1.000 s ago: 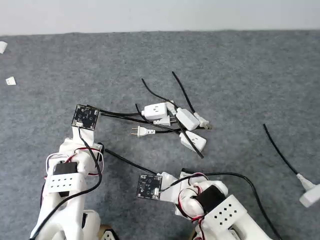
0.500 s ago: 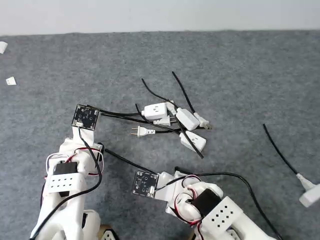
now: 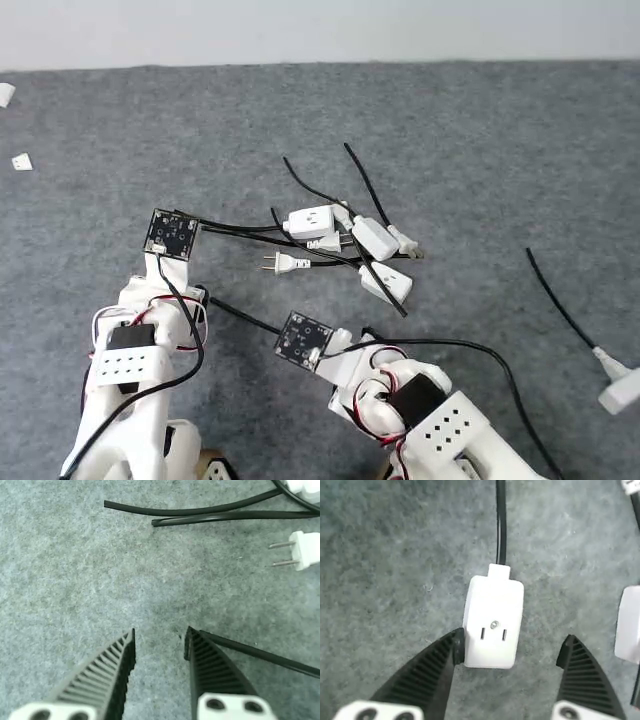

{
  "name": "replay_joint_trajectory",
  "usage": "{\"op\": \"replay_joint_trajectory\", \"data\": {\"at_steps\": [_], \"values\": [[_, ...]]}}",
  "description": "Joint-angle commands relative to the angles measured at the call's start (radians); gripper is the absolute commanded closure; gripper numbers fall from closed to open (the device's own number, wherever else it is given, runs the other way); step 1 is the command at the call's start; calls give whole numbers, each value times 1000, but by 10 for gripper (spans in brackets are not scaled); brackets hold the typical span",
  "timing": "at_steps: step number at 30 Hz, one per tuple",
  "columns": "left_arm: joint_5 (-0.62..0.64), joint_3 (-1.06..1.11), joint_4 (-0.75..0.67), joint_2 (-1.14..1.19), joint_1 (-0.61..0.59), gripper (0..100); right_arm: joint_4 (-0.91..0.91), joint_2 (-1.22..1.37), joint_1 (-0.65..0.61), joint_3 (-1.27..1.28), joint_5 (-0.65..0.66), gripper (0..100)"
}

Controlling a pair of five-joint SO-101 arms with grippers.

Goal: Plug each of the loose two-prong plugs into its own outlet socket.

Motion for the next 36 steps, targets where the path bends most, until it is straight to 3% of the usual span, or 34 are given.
{"op": "replay_joint_trajectory", "data": {"at_steps": [1, 8, 12, 22, 27, 31, 36], "values": [[-11, -39, -26, 2, -6, 848, -24, 111, 4, -83, -51, 704], [-11, -39, -26, 2, -6, 848, -51, 567, 4, -278, -54, 704], [-11, -39, -26, 2, -6, 848, -35, 702, 8, -361, -54, 724], [-11, -39, -26, 2, -6, 848, -38, 710, 2, -367, -54, 791], [-11, -39, -26, 2, -6, 848, -56, 710, 10, -365, -81, 998], [-11, -39, -26, 2, -6, 848, -50, 707, 24, -371, -89, 993], [-9, -42, -25, 2, -6, 848, -50, 661, 189, -417, -176, 990]]}}
